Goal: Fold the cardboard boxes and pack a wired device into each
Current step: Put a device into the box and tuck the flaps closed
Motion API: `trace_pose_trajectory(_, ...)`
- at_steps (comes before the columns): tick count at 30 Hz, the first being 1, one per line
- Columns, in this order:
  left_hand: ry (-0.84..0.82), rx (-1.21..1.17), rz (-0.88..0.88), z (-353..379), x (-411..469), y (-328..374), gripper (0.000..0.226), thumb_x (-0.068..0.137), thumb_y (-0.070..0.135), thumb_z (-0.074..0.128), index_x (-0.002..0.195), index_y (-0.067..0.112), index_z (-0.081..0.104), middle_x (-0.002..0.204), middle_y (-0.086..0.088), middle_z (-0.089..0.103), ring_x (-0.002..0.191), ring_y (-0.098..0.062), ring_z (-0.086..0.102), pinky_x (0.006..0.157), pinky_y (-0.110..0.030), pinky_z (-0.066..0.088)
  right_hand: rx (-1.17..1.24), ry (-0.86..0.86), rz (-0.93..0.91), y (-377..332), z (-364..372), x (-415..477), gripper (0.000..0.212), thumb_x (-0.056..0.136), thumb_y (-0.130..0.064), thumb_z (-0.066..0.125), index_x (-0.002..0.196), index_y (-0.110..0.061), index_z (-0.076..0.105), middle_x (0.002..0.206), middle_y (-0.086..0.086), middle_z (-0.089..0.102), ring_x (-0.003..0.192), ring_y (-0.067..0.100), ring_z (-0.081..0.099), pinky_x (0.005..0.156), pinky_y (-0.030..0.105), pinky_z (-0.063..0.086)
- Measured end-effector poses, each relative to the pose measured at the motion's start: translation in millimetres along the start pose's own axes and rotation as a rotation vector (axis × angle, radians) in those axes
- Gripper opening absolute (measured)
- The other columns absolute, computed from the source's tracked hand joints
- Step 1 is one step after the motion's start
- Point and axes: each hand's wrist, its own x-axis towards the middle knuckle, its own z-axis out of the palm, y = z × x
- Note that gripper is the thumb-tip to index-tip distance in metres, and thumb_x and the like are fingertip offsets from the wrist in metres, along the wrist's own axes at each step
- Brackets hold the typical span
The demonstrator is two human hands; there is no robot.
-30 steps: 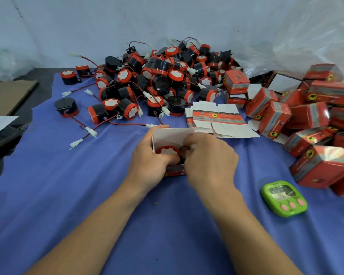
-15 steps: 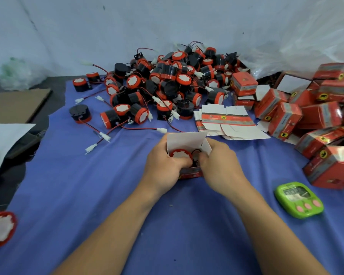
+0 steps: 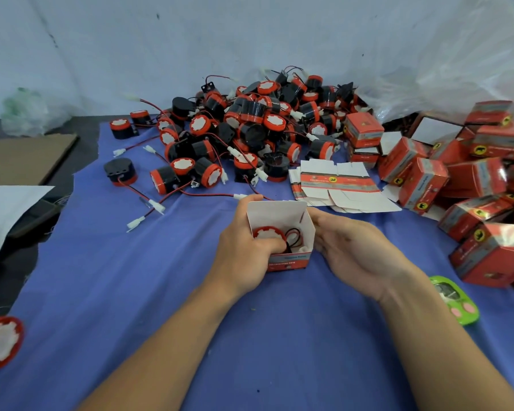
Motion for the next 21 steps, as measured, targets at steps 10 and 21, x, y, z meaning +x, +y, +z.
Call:
trace_pose_trajectory(10, 0.174, -0.087, -0.011, 2, -2, 2, 0.050, 0.079, 0.078, 0.036, 0.088, 0.042, 0.069, 0.090, 0.021, 0.073, 0.088, -0.004, 0.068, 0.076, -0.035, 0.053, -0.257, 0.174, -0.040, 8, 1, 4, 0.026, 0.094, 0.002, 0.066, 0.114, -0.010, 0.076, 0.112, 0.010, 0.078, 0.110, 0.023, 0.073, 0.098, 0.030, 0.055)
trace_pose_trajectory(21, -0.126, -0.350, -0.038, -4, -6, 1, 0.044, 0.080, 0.062, 0.058, 0.119, 0.044, 0.068, 0.117, 0.003, 0.077, 0.110, -0.020, 0.073, 0.093, -0.041, 0.060, -0.320, 0.261, 0.000, 10, 18, 9, 0.040, 0.092, 0.009, 0.061, 0.095, -0.025, 0.082, 0.101, -0.003, 0.081, 0.100, 0.014, 0.076, 0.088, 0.029, 0.058)
